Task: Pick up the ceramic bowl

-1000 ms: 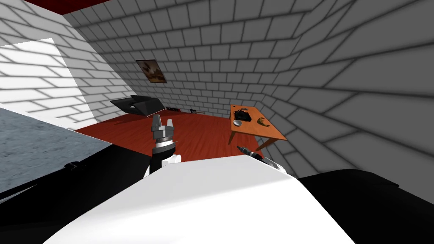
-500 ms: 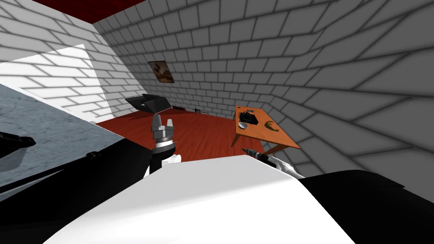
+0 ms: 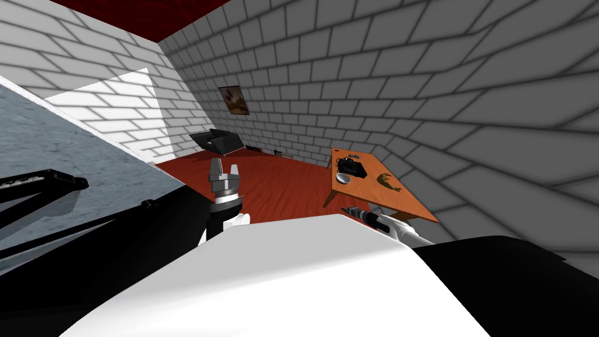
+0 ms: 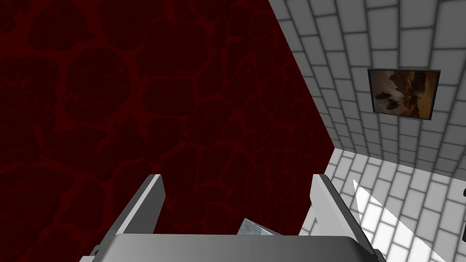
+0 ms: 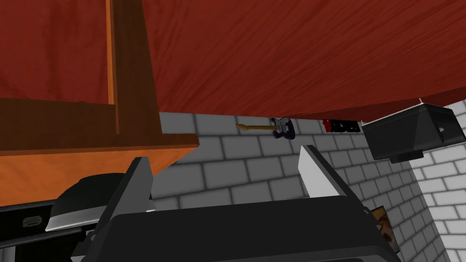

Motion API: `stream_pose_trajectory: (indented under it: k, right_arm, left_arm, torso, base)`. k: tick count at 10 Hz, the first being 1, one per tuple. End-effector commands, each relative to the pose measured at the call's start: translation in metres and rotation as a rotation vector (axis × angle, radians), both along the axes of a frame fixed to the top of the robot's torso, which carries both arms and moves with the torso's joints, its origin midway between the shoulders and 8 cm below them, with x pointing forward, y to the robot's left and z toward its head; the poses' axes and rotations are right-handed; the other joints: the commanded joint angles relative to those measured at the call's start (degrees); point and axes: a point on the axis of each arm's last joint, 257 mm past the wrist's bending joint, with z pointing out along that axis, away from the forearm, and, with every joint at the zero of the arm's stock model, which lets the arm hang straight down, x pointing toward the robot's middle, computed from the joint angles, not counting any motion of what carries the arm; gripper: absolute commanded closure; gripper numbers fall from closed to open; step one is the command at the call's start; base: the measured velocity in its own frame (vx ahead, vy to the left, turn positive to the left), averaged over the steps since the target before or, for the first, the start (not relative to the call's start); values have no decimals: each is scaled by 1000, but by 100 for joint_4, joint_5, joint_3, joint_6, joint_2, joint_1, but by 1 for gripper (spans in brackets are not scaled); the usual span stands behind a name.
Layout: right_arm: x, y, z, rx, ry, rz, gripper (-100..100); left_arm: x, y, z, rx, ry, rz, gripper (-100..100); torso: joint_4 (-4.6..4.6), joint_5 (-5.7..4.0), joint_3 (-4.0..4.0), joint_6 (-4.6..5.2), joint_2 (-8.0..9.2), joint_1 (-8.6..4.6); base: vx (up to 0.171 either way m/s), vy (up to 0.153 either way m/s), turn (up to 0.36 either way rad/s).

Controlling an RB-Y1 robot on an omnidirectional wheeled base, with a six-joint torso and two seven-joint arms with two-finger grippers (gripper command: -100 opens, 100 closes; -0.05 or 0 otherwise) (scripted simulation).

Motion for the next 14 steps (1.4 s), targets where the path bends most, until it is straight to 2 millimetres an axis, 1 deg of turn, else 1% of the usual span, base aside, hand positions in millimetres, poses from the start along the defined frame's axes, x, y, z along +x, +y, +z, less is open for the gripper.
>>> stream_pose_trajectory:
  k: [1,2,4,5,6,7,9,10,11,13,14]
  right_arm:
    - [-5,-12,-3,-16,13,-11,-100]
    - [-9,-32,0,-80,37,20,-100]
    - [-28,-87,6,-220,108,46,-100]
    - [-28,-88,7,-222,108,46,-100]
    - [-35,-110,12,-280,137,63,-100]
    - [-35,-110,12,-280,137,63,-100]
    - [-48,-144,21,-373,188,91,-100]
    - [-48,-144,21,-373,188,91,-100]
    - [-58,-165,26,-435,231,116,-100]
    - [-68,-172,24,-463,263,137,-100]
    - [-65,-170,26,-453,252,132,-100]
  left_arm:
    - [0,0,0,0,0,0,0]
    - [0,0,0,0,0,0,0]
    - [0,0,0,0,0,0,0]
    - [0,0,0,0,0,0,0]
    - [0,0,0,0,0,0,0]
    - [0,0,0,0,0,0,0]
    - [0,0,0,0,0,0,0]
    - [0,0,0,0,0,0,0]
    - [0,0,0,0,0,0,0]
    - [0,0,0,0,0,0,0]
    - [0,0,0,0,0,0,0]
  torso:
    - [0,0,0,0,0,0]
    - [5,0,12,0,21,0]
    - [-2,0,-9,-10,-20,-10]
    - [-8,-1,-27,-7,-52,-16]
    - [-9,-3,-26,-3,-45,-11]
    - [-6,0,-20,-6,-37,-8]
    - [-2,-1,-9,-5,-17,-6]
    - [-5,-2,-17,-8,-33,-15]
    - [-5,-4,-14,-1,-24,-11]
    - [-10,-7,-30,-4,-55,-29]
    - [-12,-6,-32,-2,-56,-19]
  base:
    - [4,9,-28]
    - [65,7,207]
    - [195,-23,345]
    - [188,-25,96]
    - [154,-18,164]
    - [110,-26,104]
    - [139,-36,227]
    - [129,-43,118]
    - [158,-73,328]
    - [226,-86,202]
    - [90,-29,23]
